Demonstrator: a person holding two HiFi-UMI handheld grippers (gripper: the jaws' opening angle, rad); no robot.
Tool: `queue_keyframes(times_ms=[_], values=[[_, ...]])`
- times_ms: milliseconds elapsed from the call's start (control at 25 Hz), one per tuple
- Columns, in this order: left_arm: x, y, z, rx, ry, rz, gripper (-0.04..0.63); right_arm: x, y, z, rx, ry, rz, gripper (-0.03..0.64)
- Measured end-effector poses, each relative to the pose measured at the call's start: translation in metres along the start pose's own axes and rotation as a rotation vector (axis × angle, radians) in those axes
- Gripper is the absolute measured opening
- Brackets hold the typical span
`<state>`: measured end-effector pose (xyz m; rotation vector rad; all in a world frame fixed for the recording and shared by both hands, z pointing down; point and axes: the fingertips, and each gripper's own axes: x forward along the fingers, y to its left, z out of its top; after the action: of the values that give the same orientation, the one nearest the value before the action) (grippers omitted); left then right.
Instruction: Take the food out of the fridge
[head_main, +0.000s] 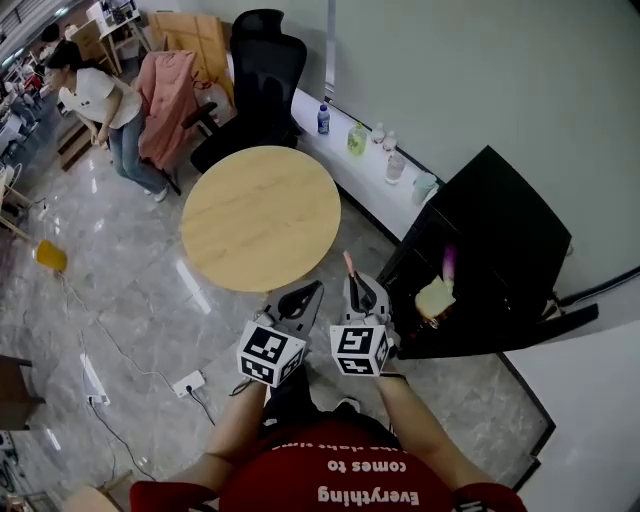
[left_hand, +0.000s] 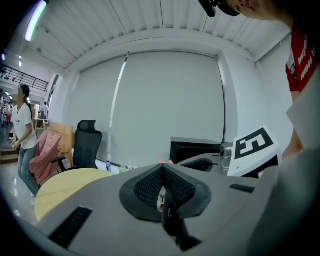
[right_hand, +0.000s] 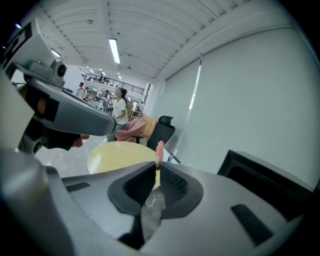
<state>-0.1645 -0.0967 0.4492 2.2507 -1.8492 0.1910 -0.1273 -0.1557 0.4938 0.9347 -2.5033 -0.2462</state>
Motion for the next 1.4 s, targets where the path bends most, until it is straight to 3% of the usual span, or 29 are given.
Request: queue_keyframes(times_ms=[160,400,680,960,1400], values=[[-0.002,0.064,-0.006,0.04,0.025,0.024,0.006,0.059,0.035,0.012,-0.131,0.009,0.034,0.031],[-0.017,0.152,-0.021,-0.001,0.05,0.059,0.006,0.151,0.096,-0.007,-0.368,0.09,0.097,0.031],[-0.041,0.221,-0.042,-0.032,0.086,0.045,0.006,0.237,0.155,-0.068,-0.575,0.306,0.192,0.031],[-0.046,0.248,-0.067,-0.065,0.127,0.056,0.006,0.276,0.183,-0.14,-0.839,0.449,0.301,0.032],[-0.044,0.243,-0.093,-0.102,0.187,0.055,0.006,0.277,0.21,-0.169,-0.845,0.477,0.423,0.032]])
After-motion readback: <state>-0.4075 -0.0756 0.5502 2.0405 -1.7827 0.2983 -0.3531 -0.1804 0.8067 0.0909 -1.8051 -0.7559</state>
